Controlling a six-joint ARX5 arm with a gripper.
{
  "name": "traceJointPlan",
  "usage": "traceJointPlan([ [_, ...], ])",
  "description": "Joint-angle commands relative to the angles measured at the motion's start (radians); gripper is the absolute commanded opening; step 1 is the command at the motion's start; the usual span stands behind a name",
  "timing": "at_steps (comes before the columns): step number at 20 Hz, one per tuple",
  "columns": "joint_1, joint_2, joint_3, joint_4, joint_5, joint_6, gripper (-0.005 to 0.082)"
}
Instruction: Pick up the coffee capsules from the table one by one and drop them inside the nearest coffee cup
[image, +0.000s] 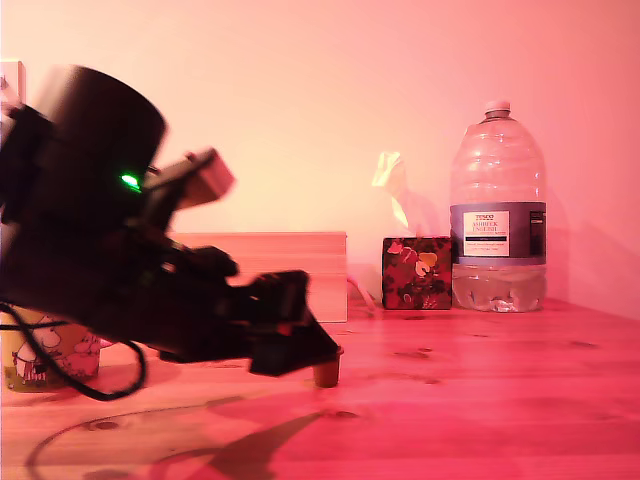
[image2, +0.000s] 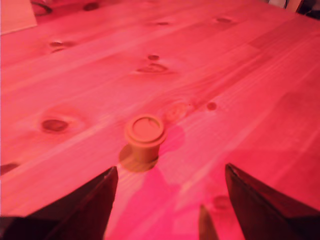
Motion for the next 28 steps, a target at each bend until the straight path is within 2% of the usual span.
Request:
traceJointPlan([
  [1,-0.003,0.037,0.016,0.006,-0.01,-0.005,0.0627],
  [7,-0.003,0.09,0.092,-0.046,-0.014,-0.005,0.0627],
  [9,-0.002,0.092,0.121,-0.091,-0.018,-0.015,0.0626],
  [11,0.001,0.097,0.147,-0.128,-0.023,-0.048,0.0626],
  [23,0.005,0.158,0.191,-0.142,-0.023,-0.077,0.0618],
  [25,0.005,0.158,0.191,-0.143,-0.035,-0.076,0.0577],
  [28,0.005,0.158,0.191,-0.143,-0.04,-0.075,0.0423],
])
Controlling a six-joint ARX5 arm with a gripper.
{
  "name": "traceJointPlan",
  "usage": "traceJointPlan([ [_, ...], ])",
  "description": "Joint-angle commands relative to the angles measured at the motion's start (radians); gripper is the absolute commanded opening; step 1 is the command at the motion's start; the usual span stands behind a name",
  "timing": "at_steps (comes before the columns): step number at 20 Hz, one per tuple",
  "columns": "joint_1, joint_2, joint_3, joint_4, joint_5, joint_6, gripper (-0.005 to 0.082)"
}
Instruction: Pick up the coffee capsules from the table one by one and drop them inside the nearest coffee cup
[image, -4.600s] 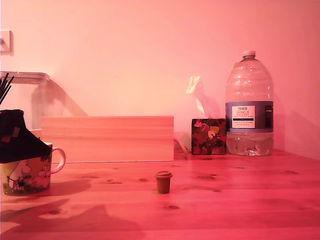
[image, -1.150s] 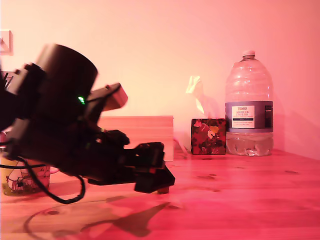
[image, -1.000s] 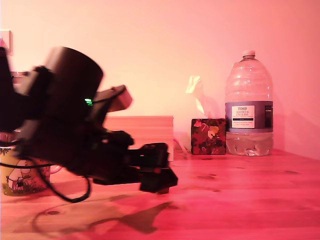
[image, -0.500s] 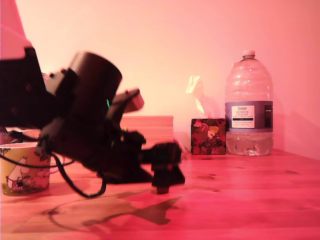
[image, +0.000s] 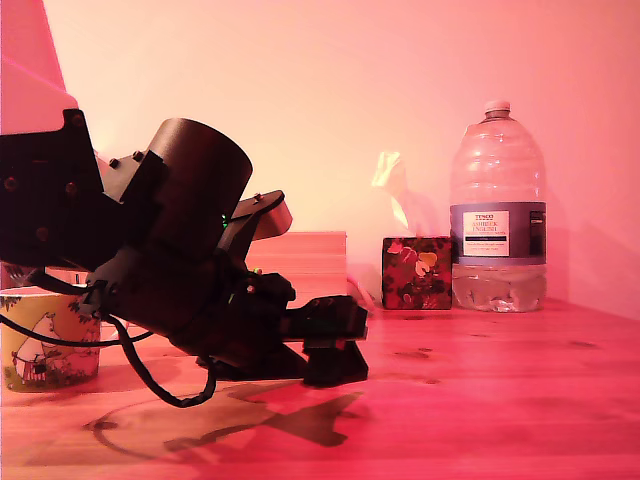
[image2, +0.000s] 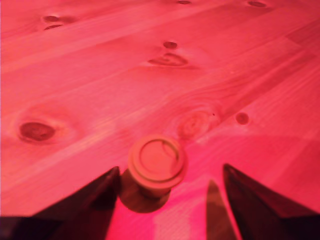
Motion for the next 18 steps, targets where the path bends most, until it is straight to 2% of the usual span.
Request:
traceJointPlan([
  [1,0.003,0.032,-0.004,0.003,-0.017,-0.002,0.0367],
  [9,0.003,0.032,-0.004,-0.004,-0.006,-0.013,0.0071],
  [13,0.003,0.024,-0.004,-0.007,0.001,-0.008,0.0056],
  [16,0.003,-0.028,-0.004,-0.082,0.003,-0.007,0.0056],
  [17,0.002,-0.047,-0.004,-0.113,0.003,-0.002,0.0056],
  [18,-0.001,-0.064,-0.004,-0.145,0.002,0.024,0.0057],
])
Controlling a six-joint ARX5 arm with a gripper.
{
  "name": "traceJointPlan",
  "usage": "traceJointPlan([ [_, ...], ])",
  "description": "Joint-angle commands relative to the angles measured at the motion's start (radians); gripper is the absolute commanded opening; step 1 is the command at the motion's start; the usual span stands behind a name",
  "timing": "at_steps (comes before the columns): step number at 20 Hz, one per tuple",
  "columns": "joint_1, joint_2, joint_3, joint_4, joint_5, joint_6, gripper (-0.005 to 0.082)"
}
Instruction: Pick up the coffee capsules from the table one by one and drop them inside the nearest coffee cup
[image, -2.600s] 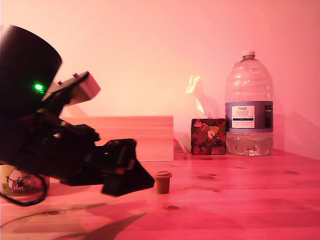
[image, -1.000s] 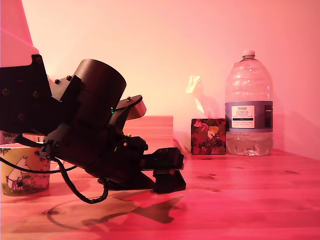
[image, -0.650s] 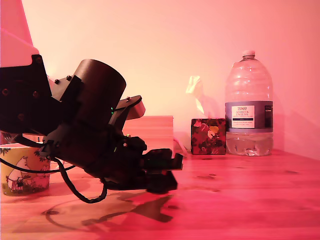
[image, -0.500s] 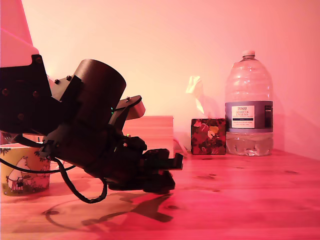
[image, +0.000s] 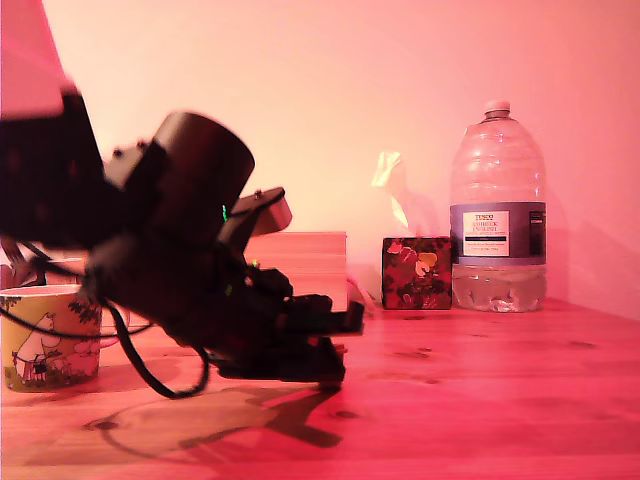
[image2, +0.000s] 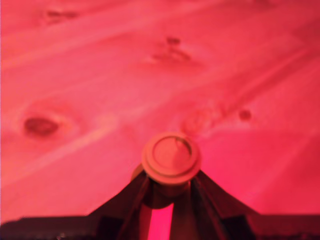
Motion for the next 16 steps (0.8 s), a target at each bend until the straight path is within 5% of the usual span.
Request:
traceJointPlan([
  [1,-0.005,-0.022,-0.012,-0.046,-0.003,0.04,0.0057],
  [16,0.022,-0.429,-0.212,-0.151,-0.053,0.008,0.0057],
])
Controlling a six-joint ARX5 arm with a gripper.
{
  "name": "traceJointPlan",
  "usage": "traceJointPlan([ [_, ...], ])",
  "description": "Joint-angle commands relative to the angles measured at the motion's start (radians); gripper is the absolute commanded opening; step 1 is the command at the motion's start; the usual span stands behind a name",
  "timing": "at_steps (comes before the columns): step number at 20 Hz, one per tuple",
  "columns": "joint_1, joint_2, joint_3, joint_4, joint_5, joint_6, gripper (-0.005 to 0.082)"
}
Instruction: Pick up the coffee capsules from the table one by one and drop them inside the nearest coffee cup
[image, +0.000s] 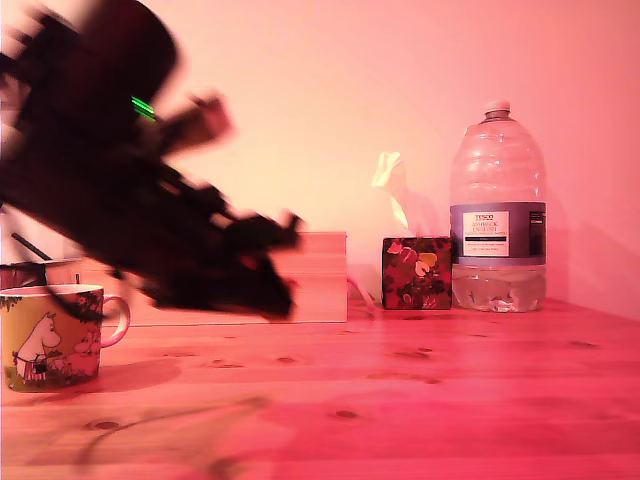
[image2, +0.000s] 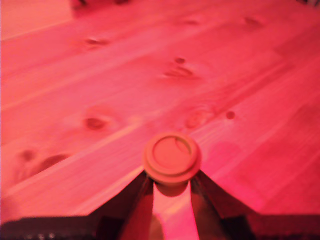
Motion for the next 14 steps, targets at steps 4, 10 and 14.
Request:
traceJointPlan([
  [4,0.051,-0.177,-0.073,-0.074,-0.019,-0.006,0.0057],
  [10,0.171,-0.359,-0.101,-0.235,-0.045,-0.002,0.0057],
  [14,0.276,-0.435,-0.102,-0.318,-0.05,0.029,0.0057],
])
